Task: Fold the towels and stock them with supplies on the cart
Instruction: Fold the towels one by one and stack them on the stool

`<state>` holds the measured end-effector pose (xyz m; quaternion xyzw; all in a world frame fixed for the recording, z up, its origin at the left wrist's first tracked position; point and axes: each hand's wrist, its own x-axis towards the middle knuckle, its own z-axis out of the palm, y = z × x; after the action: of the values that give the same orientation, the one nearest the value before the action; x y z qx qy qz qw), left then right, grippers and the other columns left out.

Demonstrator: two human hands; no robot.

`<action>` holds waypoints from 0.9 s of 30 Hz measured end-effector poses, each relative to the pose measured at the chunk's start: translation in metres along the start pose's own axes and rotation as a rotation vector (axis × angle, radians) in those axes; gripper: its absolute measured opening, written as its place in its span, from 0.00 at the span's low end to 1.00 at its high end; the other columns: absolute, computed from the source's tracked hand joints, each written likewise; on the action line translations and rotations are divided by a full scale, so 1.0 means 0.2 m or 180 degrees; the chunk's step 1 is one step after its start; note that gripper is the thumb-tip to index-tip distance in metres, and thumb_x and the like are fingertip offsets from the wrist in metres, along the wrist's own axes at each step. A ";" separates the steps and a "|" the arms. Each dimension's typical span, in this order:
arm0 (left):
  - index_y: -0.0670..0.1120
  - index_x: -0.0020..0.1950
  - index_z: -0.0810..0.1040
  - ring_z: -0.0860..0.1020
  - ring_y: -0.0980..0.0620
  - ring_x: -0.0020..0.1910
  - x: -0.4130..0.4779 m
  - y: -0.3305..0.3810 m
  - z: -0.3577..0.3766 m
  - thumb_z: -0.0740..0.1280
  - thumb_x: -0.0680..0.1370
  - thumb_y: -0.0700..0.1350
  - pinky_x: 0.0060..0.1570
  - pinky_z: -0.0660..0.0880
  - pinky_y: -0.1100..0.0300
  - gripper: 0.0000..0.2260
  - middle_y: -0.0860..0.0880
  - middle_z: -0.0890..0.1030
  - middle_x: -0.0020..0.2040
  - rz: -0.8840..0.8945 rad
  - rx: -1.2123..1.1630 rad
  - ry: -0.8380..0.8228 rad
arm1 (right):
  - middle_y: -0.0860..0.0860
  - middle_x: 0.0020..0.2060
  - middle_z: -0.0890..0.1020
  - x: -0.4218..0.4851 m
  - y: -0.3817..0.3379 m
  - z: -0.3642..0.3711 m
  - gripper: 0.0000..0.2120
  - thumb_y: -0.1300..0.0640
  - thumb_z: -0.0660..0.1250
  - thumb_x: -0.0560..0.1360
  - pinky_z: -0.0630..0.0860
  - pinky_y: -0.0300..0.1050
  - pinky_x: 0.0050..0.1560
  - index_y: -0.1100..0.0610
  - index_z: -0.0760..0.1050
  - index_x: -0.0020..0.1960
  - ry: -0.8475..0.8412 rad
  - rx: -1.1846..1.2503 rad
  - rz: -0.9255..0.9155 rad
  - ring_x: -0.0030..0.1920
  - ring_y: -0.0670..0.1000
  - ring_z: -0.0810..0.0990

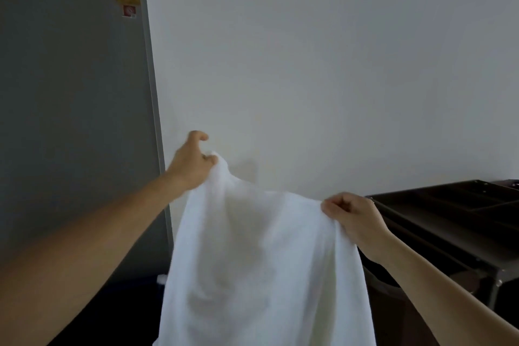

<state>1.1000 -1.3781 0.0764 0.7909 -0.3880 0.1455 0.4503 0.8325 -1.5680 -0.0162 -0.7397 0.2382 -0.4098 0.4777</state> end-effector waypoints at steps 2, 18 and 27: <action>0.52 0.65 0.73 0.76 0.57 0.33 -0.13 0.10 0.10 0.64 0.79 0.39 0.32 0.66 0.74 0.16 0.52 0.78 0.35 0.0629 -0.0120 -0.0269 | 0.41 0.30 0.82 0.01 -0.09 0.10 0.06 0.58 0.74 0.75 0.72 0.35 0.35 0.50 0.82 0.40 -0.0300 -0.0239 -0.0379 0.33 0.40 0.76; 0.53 0.57 0.84 0.70 0.63 0.29 -0.31 0.16 0.15 0.70 0.78 0.55 0.34 0.66 0.72 0.11 0.63 0.74 0.29 0.1146 -0.0238 -0.2375 | 0.45 0.39 0.86 -0.02 -0.25 0.28 0.03 0.49 0.77 0.70 0.82 0.48 0.49 0.45 0.84 0.39 -0.0921 -0.0516 -0.0677 0.41 0.46 0.85; 0.47 0.44 0.84 0.74 0.59 0.32 -0.17 0.18 0.11 0.70 0.79 0.49 0.38 0.69 0.62 0.08 0.52 0.81 0.34 0.1164 0.0145 -0.0665 | 0.44 0.37 0.82 -0.06 -0.10 0.27 0.06 0.56 0.74 0.73 0.75 0.34 0.33 0.51 0.78 0.47 -0.0626 -0.0467 -0.0066 0.31 0.38 0.79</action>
<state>1.0484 -1.3906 0.0656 0.7280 -0.5663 0.1507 0.3557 0.8705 -1.5223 -0.0151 -0.8117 0.2119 -0.3216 0.4391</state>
